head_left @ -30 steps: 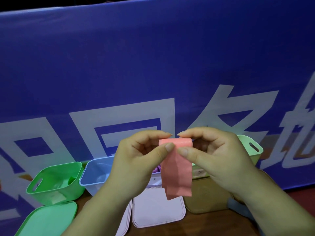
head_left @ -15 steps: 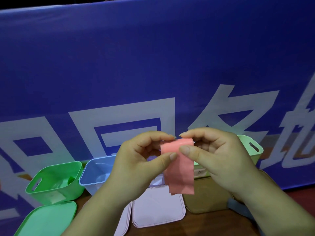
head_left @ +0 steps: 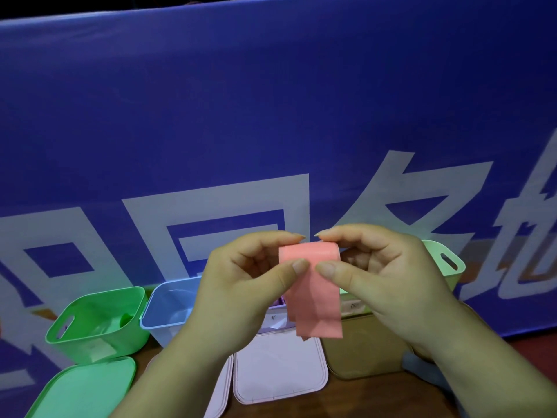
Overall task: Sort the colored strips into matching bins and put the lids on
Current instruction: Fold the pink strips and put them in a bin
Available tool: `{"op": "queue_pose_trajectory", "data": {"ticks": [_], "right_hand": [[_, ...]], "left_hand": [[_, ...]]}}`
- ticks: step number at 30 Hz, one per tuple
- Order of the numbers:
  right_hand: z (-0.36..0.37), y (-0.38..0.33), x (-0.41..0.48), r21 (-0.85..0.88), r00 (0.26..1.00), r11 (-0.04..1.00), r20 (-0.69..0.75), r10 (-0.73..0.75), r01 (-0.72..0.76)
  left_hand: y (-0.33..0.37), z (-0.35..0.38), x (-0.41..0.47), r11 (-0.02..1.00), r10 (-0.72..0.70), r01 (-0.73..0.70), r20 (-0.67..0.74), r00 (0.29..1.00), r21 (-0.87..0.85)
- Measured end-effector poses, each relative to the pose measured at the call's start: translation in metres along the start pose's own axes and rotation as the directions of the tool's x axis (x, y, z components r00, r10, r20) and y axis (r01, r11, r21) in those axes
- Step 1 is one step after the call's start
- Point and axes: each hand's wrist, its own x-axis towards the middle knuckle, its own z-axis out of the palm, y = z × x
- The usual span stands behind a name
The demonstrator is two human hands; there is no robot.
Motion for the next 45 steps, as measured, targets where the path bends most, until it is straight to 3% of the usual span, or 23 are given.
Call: {"op": "queue_pose_trajectory", "data": {"ticks": [7,13,22,32,45], "right_hand": [[0.000,0.002,-0.001,-0.015,1.000,1.000,0.004,0.009,-0.009],[0.000,0.002,0.000,0.021,1.000,1.000,-0.008,0.016,-0.016],[0.000,0.002,0.000,0.052,0.999,0.998,0.001,0.043,-0.043],[-0.001,-0.003,-0.005,0.029,1.000,1.000,0.023,0.002,-0.003],[-0.002,-0.004,-0.006,-0.007,1.000,1.000,-0.011,0.000,0.000]], "left_hand": [[0.004,0.002,0.000,0.998,-0.049,0.049,0.008,0.999,-0.029],[0.000,-0.001,-0.002,0.997,0.019,-0.025,0.075,0.997,0.078],[0.000,-0.004,-0.006,0.975,0.112,-0.122,0.065,0.992,0.185],[0.003,0.001,-0.008,1.000,-0.019,0.018,0.015,1.000,0.012],[0.001,0.001,-0.011,0.995,0.015,-0.022,0.074,0.997,0.095]]}}
